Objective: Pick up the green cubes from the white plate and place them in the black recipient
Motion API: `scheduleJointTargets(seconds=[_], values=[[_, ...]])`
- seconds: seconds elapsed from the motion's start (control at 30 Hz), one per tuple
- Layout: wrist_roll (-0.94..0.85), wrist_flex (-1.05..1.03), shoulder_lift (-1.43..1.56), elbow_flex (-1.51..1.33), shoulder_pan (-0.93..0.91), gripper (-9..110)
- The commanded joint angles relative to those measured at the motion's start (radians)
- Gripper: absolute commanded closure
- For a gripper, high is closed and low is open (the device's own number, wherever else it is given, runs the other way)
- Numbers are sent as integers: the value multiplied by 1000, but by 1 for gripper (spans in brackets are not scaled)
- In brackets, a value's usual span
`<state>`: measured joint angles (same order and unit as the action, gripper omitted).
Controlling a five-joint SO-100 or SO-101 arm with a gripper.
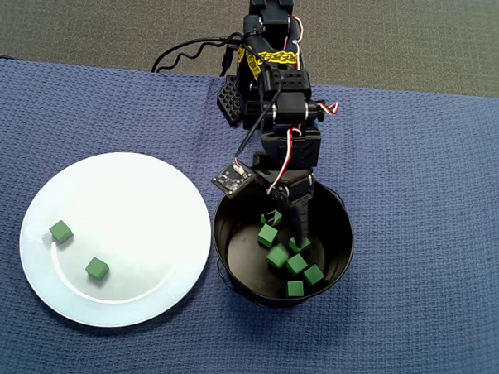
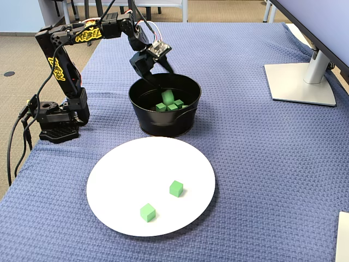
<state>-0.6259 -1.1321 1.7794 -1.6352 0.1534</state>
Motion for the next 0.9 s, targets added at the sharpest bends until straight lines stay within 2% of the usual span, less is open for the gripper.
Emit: scheduleJointTargets(seconds=[0.0,0.1,0.23,0.37,0.53,0.6,0.73,0.87], values=[[-52,0,34,75,-23,59],[-158,-14,64,110,-120,65],[-463,9,52,178,-357,78],[-696,164,-43,176,-578,88],[-857,383,-212,196,-762,87],[-891,471,-268,192,-804,82],[-937,595,-356,160,-842,74],[-968,810,-414,66,-842,74]])
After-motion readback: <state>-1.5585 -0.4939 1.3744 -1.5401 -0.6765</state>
